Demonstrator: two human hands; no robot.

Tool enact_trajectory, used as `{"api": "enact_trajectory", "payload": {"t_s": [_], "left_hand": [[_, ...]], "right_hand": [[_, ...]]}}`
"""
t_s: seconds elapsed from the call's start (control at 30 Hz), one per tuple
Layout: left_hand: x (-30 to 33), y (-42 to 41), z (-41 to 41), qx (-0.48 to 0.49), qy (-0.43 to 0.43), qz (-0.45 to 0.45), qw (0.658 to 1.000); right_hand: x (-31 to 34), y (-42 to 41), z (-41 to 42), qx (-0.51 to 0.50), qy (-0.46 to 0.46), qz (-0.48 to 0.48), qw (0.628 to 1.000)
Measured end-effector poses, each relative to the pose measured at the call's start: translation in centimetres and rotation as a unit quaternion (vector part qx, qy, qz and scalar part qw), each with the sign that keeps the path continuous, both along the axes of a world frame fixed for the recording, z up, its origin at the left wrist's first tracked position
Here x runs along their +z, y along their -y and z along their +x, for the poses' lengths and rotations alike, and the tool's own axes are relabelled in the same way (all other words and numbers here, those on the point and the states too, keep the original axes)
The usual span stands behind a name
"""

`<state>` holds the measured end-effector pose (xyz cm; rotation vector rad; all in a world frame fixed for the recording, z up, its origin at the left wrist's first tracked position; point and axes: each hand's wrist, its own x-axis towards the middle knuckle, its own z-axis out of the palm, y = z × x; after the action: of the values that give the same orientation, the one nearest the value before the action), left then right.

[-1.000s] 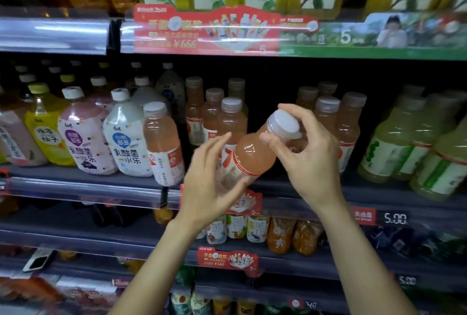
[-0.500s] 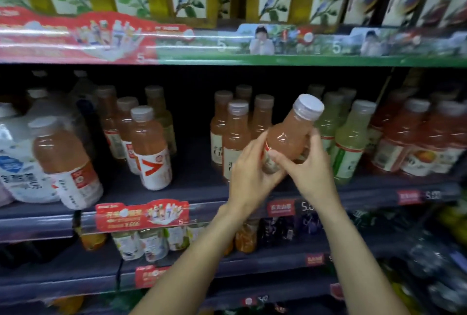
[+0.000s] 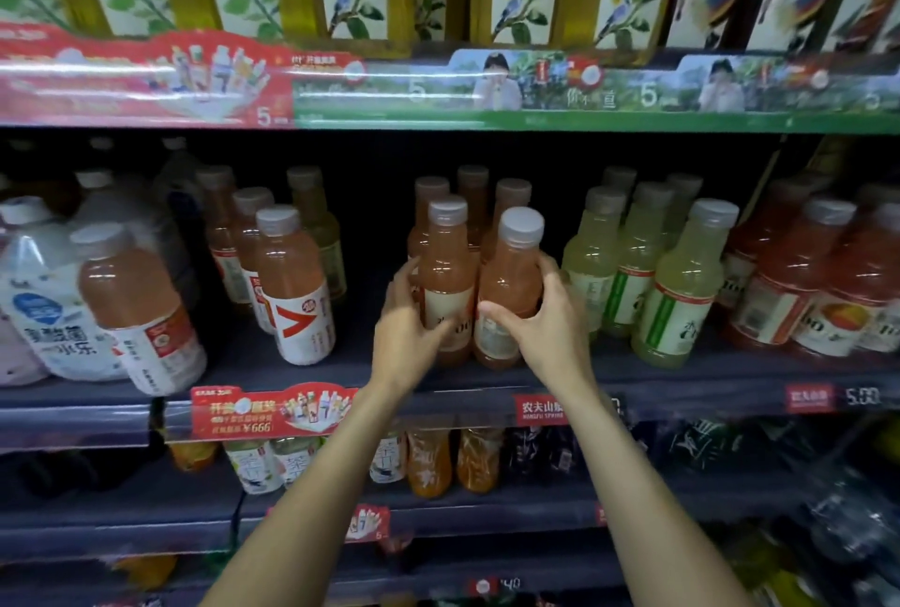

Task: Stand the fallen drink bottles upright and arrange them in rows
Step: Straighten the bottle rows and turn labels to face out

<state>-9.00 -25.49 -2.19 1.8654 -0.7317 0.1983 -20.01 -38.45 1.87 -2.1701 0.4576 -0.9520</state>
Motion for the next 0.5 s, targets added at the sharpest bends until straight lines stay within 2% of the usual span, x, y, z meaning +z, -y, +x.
{"api": "enact_trajectory", "payload": {"t_s": [0.17,0.33,0.5], "left_hand": [[0.0,-0.9,0.1,0.001,0.012,0.012,1.0],[0.0,-1.3,0.2,-0.01,-0.003,0.014,1.0],[-0.4,-1.2,-0.5,0.009,0.003,0.009,1.0]], "right_hand": [[0.7,-0.4,0.3,-0.021,-0.055,-0.072,0.996],[0.1,-0.8,0.6,-0.029,-0.047,-0.05,0.997],[-0.5,-0.9,0.1,-0.054,-0.053,-0.085,0.994]]}}
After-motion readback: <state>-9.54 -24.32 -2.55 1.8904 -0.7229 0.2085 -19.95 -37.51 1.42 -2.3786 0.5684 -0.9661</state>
